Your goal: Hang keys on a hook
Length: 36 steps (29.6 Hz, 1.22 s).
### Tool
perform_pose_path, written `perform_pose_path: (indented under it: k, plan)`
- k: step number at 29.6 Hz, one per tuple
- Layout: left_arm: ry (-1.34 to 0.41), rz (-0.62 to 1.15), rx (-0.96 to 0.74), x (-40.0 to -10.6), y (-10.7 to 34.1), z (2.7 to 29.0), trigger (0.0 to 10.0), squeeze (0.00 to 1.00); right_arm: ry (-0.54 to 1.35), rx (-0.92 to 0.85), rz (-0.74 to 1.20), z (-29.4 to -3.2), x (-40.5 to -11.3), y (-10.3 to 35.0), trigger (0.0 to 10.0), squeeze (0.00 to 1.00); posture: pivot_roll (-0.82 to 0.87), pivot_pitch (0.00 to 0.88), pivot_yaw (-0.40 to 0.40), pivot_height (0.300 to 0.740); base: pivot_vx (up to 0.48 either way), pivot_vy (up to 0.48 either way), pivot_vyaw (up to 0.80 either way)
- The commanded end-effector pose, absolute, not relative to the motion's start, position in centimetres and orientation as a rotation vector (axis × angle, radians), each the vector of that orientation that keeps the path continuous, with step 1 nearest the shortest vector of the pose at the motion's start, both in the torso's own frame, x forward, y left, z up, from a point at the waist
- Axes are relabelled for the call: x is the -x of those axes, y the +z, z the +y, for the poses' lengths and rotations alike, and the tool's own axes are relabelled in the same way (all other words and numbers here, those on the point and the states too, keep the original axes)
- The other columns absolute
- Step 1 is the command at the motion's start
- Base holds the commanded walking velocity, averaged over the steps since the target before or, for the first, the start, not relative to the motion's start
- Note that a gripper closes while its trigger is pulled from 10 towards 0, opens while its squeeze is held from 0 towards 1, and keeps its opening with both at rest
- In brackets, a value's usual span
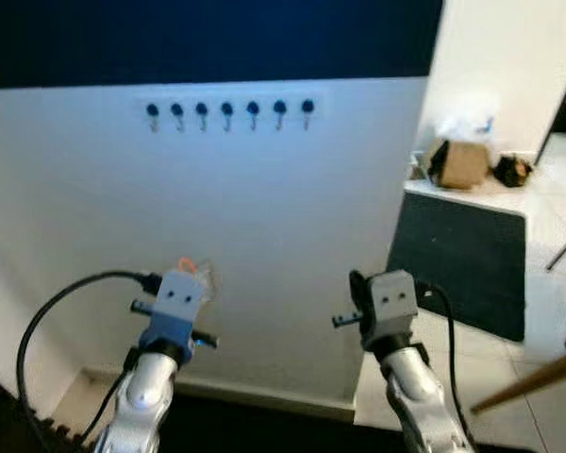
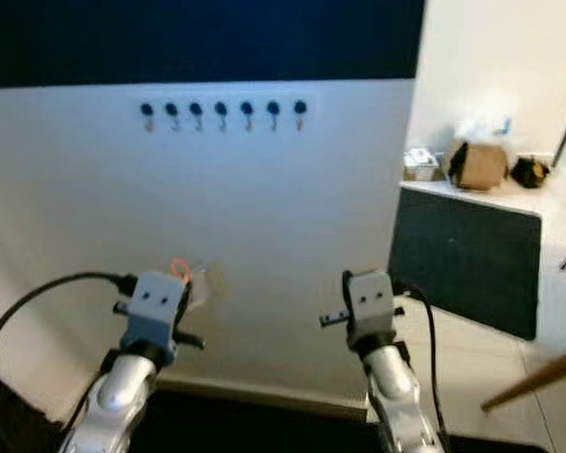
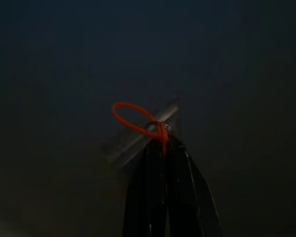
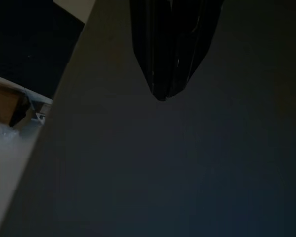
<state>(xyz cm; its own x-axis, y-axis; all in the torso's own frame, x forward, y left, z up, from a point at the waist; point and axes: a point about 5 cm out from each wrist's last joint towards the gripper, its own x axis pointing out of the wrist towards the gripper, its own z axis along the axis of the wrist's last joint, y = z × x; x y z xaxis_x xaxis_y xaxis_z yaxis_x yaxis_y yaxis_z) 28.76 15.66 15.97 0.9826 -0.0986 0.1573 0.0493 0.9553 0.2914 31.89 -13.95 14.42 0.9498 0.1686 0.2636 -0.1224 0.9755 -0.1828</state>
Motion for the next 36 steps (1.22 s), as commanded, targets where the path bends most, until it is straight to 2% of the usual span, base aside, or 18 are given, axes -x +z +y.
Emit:
perform_pose_path:
  k: [1,4,24,36]
  plan:
    - [-0.081,-0.146,-0.306,-28.68,15.47,15.74,10.0,0.00,0.148,0.156,-0.273,-13.73,-31.63,14.04,10.0,0.00,0.10,0.106,0.058,0.740,0.000,0.000,0.80]
    - [-0.083,-0.145,-0.306,-28.72,15.44,15.69,10.0,0.00,0.142,0.160,-0.274,-13.79,-31.62,14.04,10.0,0.00,0.09,0.106,0.062,0.740,0.000,0.000,0.76]
    - [-0.096,-0.141,-0.303,-28.94,15.19,15.33,10.0,0.00,0.130,0.128,-0.278,-14.11,-31.57,14.21,10.0,0.00,0.08,0.099,0.063,0.740,0.000,0.000,0.00]
    - [-0.104,-0.139,-0.305,-28.97,15.11,15.26,10.0,0.00,0.123,0.126,-0.269,-14.30,-31.53,14.07,10.0,0.00,0.08,0.095,0.067,0.740,0.000,0.000,-0.70]
